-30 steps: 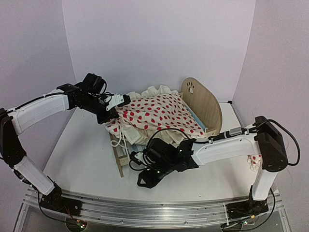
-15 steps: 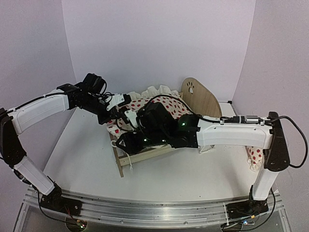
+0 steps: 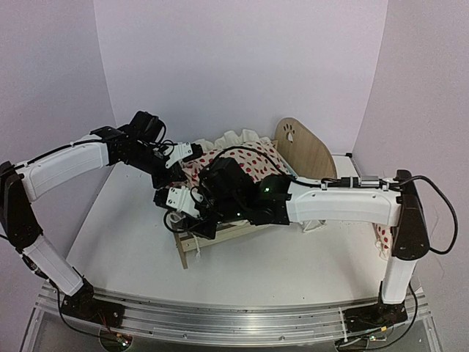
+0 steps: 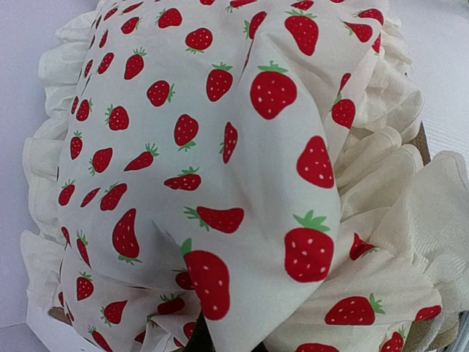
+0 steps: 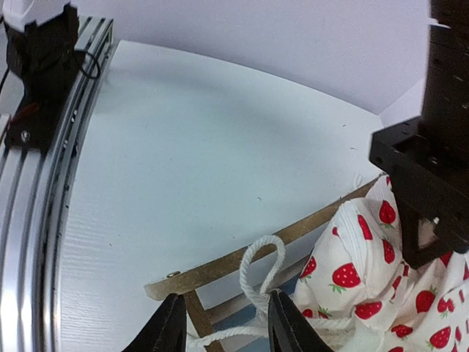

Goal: Set up the pet bed

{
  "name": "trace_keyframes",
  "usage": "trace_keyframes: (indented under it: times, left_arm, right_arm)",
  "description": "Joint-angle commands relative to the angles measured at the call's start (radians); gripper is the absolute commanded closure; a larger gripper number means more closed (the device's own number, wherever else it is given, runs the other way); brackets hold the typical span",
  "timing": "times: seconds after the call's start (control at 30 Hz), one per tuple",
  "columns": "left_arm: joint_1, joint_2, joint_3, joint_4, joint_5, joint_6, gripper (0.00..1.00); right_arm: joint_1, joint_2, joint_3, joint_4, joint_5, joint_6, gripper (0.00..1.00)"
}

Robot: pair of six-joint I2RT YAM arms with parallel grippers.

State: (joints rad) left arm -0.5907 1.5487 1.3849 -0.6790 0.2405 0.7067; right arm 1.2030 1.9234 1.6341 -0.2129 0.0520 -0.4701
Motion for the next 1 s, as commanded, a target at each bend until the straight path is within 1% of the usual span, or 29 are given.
trace_keyframes:
  times: [0.0, 0.07, 0.2, 0.27, 0.33, 0.37, 0.6, 0.63, 0.7, 0.77, 0.8, 0.83, 0.87, 0.97]
  left_arm:
    - [-0.004, 0.009, 0.046, 0.03, 0.01, 0.002, 1.0]
    - [-0.004, 0.011, 0.048, 0.029, 0.007, 0.004, 1.0]
    - [-0.005, 0.014, 0.051, 0.027, 0.005, 0.008, 1.0]
    - [-0.005, 0.016, 0.052, 0.027, 0.006, 0.006, 1.0]
    - [-0.004, 0.016, 0.054, 0.027, 0.008, 0.004, 1.0]
    - [-0.004, 0.016, 0.055, 0.027, 0.008, 0.004, 1.0]
    - [-0.004, 0.017, 0.058, 0.027, 0.005, 0.008, 1.0]
    - [-0.004, 0.018, 0.059, 0.027, 0.005, 0.008, 1.0]
    - [-0.005, 0.019, 0.06, 0.027, 0.005, 0.009, 1.0]
    - [-0.005, 0.02, 0.062, 0.027, 0.005, 0.009, 1.0]
    - [-0.005, 0.02, 0.063, 0.027, 0.005, 0.007, 1.0]
    - [-0.004, 0.02, 0.063, 0.027, 0.005, 0.005, 1.0]
    - [-0.005, 0.019, 0.064, 0.026, 0.005, 0.003, 1.0]
    - [-0.005, 0.014, 0.06, 0.02, 0.004, -0.003, 1.0]
  right_arm:
    - [0.0, 0.066, 0.081, -0.096, -0.018, -0.336, 0.61]
    - [0.001, 0.095, 0.112, -0.131, -0.006, -0.381, 0.61]
    - [0.001, 0.146, 0.172, -0.14, 0.048, -0.446, 0.62]
    - [0.001, 0.173, 0.197, -0.138, 0.072, -0.475, 0.64]
    - [0.0, 0.193, 0.214, -0.138, 0.105, -0.499, 0.69]
    - [0.0, 0.199, 0.218, -0.137, 0.122, -0.507, 0.71]
    - [-0.01, 0.21, 0.232, -0.136, 0.157, -0.513, 0.75]
    - [-0.012, 0.212, 0.233, -0.136, 0.163, -0.513, 0.76]
    - [-0.017, 0.217, 0.239, -0.137, 0.162, -0.5, 0.84]
    - [-0.017, 0.219, 0.251, -0.138, 0.161, -0.47, 0.95]
    - [-0.017, 0.217, 0.261, -0.139, 0.162, -0.441, 0.98]
    - [-0.018, 0.214, 0.276, -0.142, 0.162, -0.399, 1.0]
    - [-0.02, 0.202, 0.291, -0.148, 0.155, -0.322, 1.0]
    - [-0.051, 0.147, 0.322, -0.168, 0.053, -0.067, 1.0]
